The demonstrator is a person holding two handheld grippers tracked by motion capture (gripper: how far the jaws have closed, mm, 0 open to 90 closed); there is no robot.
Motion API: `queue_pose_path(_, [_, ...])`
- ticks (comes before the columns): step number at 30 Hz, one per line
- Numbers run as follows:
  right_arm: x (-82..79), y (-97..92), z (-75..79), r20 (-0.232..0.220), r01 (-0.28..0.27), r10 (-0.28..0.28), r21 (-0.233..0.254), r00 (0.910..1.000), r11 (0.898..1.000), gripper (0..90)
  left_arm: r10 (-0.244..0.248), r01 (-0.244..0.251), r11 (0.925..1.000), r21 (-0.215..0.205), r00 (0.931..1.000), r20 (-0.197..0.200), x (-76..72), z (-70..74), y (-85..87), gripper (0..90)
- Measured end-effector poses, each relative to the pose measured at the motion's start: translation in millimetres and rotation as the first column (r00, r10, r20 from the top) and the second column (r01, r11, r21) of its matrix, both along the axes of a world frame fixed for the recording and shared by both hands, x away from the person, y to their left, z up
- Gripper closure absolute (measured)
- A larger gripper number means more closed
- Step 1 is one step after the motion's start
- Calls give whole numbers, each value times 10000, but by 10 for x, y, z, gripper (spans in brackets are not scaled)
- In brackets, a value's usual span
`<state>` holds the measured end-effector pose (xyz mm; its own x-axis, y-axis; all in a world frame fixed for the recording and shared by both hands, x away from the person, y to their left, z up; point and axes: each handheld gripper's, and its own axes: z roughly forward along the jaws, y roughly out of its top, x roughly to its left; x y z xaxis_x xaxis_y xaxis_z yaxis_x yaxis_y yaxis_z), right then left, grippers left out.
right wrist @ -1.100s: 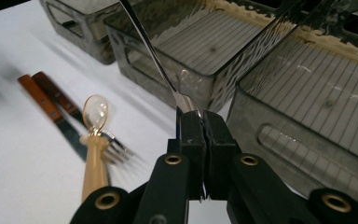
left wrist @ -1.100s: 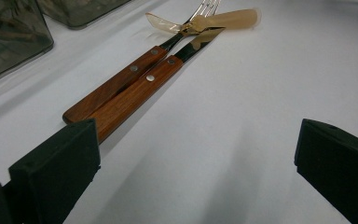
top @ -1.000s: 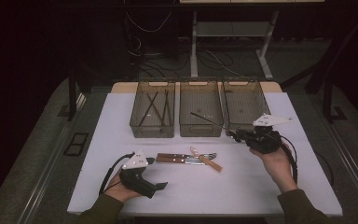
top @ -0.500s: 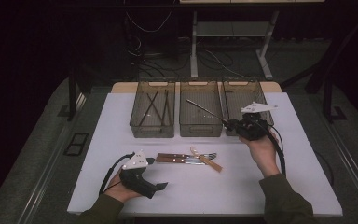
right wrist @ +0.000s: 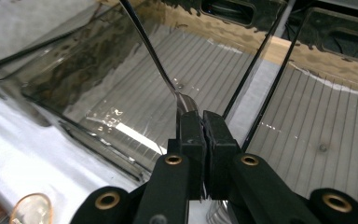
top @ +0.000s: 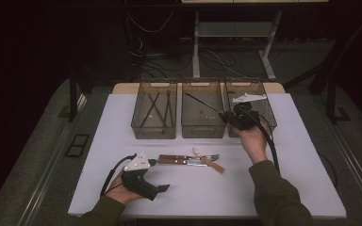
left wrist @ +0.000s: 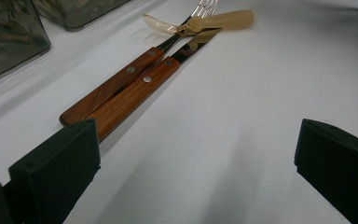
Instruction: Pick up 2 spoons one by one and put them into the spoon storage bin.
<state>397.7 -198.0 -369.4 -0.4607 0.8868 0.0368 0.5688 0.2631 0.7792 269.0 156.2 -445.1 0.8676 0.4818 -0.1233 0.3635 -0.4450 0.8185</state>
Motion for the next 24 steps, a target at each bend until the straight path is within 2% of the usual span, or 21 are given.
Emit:
queue_pose_path(9, [73,67,-88,-76,207,-208,-156,9998,9997,861,-18,18,10000,-6,10000,-4,0,-1,-1,0])
queue_pose_path(11, [74,70,-89,68,251,-250,-140,9997,9996,752,-11,11,10000,-26,10000,-8,-2,0,-2,0])
queue_pose_path(13, [75,66,-87,47,193,-192,-61,9998,9998,705,-18,18,10000,-8,10000,-10,0,-1,-2,0])
queue_pose_path(18, [61,26,-71,-11,-21,21,75,10000,10000,618,-24,24,10000,11,10000,-10,0,-1,-2,0])
queue_pose_path(24, [-13,-82,-9,-66,-427,432,630,9990,9971,515,-31,31,10000,52,10000,-2,3,0,4,0])
